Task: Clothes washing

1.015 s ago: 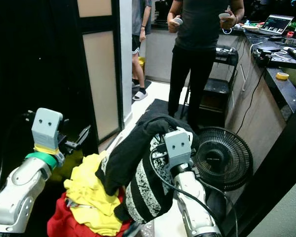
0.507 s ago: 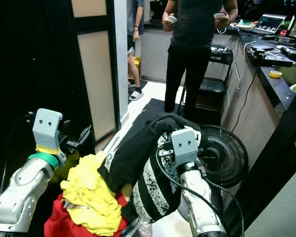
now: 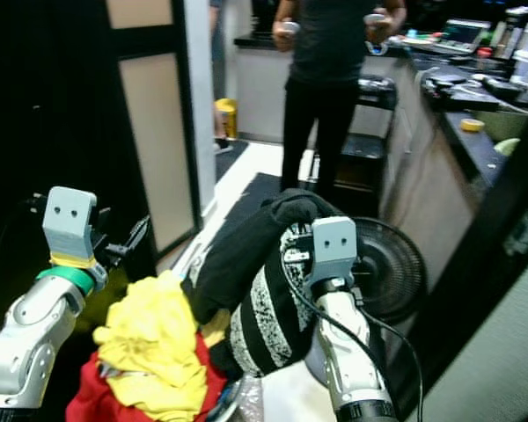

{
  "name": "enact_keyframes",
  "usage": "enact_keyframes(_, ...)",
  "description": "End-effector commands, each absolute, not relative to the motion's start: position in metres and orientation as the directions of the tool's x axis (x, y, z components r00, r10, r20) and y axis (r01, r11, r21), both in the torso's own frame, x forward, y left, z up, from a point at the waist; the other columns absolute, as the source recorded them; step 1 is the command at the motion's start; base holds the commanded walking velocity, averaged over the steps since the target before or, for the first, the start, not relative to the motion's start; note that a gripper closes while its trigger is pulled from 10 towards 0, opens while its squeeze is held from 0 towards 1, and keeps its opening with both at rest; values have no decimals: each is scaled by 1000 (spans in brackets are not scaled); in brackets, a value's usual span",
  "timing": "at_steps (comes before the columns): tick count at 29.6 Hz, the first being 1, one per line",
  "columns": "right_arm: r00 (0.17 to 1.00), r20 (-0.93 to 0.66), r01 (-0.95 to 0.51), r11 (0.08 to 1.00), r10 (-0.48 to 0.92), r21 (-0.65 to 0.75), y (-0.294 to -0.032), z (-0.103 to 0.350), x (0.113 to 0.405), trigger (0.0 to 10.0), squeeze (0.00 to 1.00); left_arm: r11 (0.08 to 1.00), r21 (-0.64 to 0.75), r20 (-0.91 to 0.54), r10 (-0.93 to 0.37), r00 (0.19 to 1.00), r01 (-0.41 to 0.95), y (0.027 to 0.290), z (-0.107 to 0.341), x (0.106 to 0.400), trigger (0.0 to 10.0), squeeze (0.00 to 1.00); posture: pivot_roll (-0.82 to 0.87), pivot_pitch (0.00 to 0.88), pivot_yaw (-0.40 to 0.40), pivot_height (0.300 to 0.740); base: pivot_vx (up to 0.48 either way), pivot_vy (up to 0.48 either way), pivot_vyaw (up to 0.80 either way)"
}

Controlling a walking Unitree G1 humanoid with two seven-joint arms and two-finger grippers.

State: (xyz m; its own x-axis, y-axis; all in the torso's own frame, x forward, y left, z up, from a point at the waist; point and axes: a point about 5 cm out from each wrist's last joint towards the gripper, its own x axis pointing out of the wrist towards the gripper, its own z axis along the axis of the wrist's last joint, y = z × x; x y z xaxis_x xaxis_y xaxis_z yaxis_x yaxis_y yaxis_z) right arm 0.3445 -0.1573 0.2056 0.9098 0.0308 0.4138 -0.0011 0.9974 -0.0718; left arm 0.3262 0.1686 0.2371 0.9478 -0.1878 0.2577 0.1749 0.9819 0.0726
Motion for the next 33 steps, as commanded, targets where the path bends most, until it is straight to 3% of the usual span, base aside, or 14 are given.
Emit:
enact_keyframes(1,901,434,5,1000,8,-29,-157,213,346,10000,0,981,78,266,-193,944,179,169,241,326,10000,0,1,0,65,740,0,0,-800)
enact_keyframes(13,893,450,-50,996,15,67,-131,219,350,10000,0,978,108,260,-199,945,176,175,248,326,10000,0,39,0,102,740,0,0,-800)
enact_keyframes(33,896,444,-36,997,2,69,-134,215,350,10000,0,974,113,254,-217,943,194,170,251,327,10000,0,35,0,111,740,0,0,-800)
